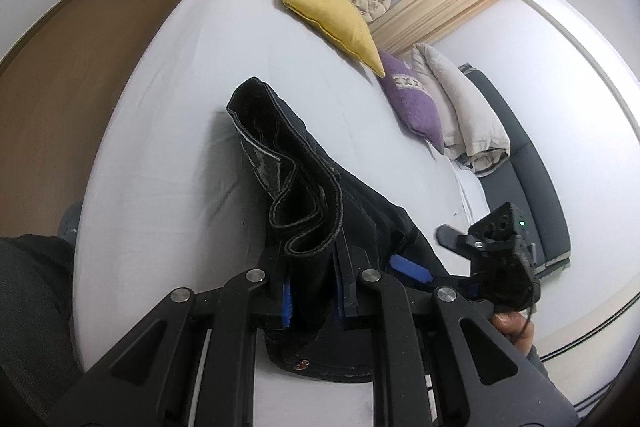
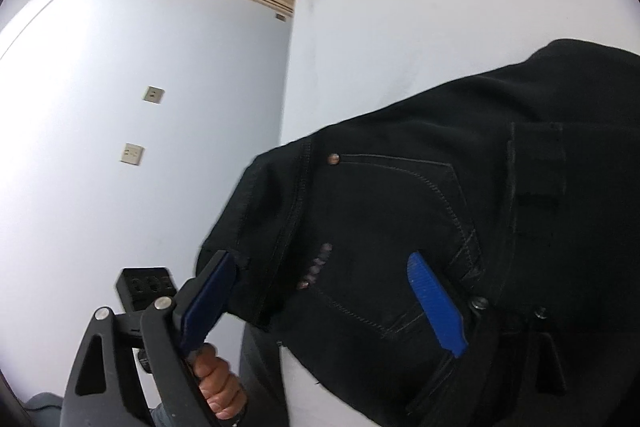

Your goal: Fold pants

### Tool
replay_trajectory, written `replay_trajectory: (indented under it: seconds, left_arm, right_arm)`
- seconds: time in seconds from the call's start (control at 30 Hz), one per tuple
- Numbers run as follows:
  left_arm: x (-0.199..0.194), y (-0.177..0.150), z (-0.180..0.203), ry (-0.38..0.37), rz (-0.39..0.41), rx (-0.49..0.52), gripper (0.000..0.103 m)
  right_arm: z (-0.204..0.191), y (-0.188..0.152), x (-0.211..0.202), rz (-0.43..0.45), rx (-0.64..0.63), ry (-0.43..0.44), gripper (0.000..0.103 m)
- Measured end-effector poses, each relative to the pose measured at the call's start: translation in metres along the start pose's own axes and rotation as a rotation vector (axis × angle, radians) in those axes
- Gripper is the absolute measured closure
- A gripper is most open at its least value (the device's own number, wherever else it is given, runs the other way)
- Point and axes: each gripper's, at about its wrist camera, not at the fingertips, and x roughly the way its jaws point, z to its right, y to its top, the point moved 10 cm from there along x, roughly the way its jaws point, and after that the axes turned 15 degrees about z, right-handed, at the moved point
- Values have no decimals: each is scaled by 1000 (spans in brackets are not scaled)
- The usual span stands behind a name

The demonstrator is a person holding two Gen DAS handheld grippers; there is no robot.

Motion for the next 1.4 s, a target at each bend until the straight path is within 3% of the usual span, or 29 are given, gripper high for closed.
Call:
replay_trajectory:
  seconds: [0.13,0.27,0.4,0.53,0.67,0.8,0.93,0.97,1.03,1.1,1.17,1.4]
  left_arm:
    - [-2,3,6,-2,5,4,90]
    - [4,3,28,-21,6,42,90]
    - [0,3,73,-69,10,128,90]
    - [3,-12,137,-131,-7,288,90]
    - [21,-61,200,-201,-64,454,90]
    - [46,-138,243,-246,-163,615,90]
    - [55,-210,275,-304,-248,767,90]
    - [55,-223,280,-317,-262,796,90]
    - [54,-249,287,-327,-290,861,90]
    - [54,-263,287,-320,-309,880,90]
    - [55,-268,289,-322,-319,874,90]
    - [48,-285,314,-347,-282,921,90]
  right_arm:
    - [38,-5,-2,-11,106,-46,12]
    - [54,-2,-17,37,195,30,13]
    - [49,4,-29,56,186,54,13]
    - [43,16,-54,80,181,118,11]
    - [23,32,-92,98,129,177,5]
    - [-2,46,-130,97,-29,184,0]
    - [32,44,-141,59,-102,16,0]
    - [54,40,-142,42,-91,-52,4]
    - [78,32,-143,20,-69,-102,23]
    - [91,29,-150,30,-75,-127,59]
    - [100,30,-163,68,-65,-119,78]
    - [94,48,-178,139,-117,-127,85]
